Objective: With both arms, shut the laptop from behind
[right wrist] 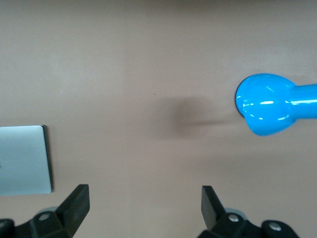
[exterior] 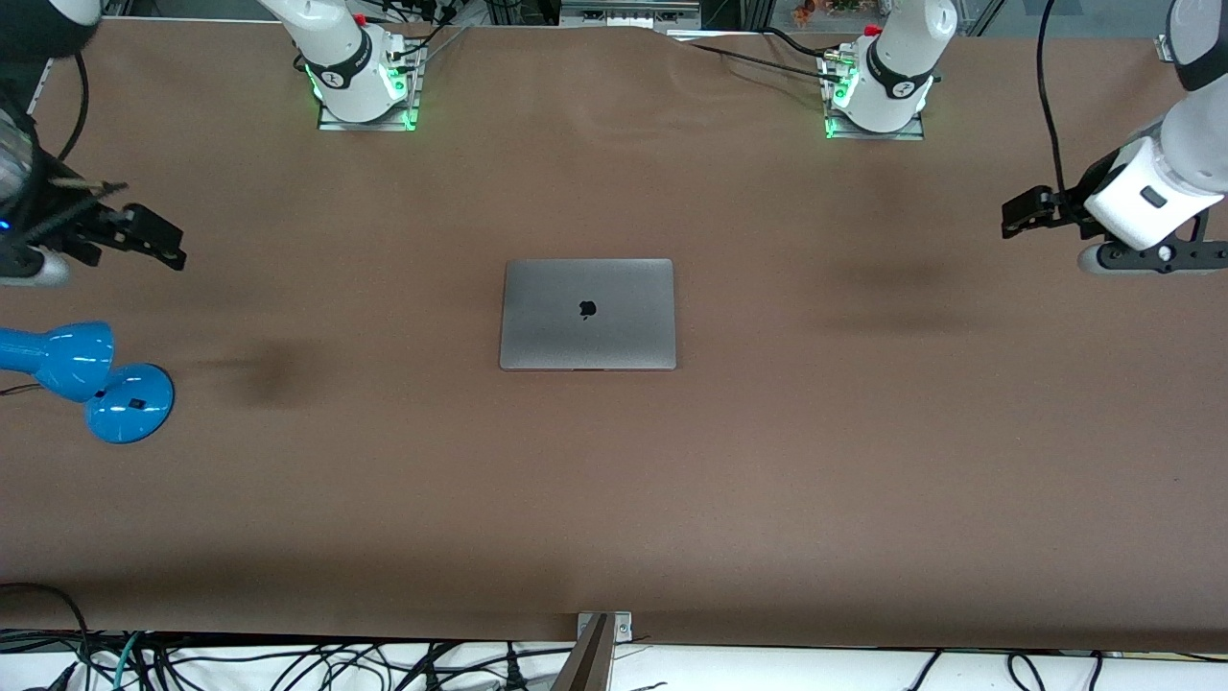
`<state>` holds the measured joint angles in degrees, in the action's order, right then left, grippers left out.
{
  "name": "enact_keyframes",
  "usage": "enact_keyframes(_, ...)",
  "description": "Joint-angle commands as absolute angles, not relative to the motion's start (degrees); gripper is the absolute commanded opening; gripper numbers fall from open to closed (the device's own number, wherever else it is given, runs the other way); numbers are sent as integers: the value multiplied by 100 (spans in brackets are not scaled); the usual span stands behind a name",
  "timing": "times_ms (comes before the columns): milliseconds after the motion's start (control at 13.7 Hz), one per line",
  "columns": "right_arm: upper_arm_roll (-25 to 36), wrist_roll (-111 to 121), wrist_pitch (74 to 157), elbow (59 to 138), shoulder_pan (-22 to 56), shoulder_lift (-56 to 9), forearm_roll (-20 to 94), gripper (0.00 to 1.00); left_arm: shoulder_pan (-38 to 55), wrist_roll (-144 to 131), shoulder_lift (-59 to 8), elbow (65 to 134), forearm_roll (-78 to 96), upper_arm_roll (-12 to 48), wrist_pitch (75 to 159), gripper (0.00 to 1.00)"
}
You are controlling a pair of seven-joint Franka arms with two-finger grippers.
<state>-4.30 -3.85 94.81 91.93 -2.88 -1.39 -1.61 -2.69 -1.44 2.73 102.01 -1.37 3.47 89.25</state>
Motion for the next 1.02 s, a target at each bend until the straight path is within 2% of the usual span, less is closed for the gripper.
enact_keyframes(0, -264, -316, 9361, 9413, -211, 79, 9, 100, 104, -70, 545, 10293, -263, 185, 8817, 100)
enact_keyframes(292, -71, -343, 9018, 9396, -193, 150, 44, 100, 193, -114, 536, 9836, -211, 141, 8666, 100)
enact_keyframes(950, -62, -387, 9149, 9396, -158, 70, 299, 100, 123, -132, 255, 9686, -184, 149, 8675, 100)
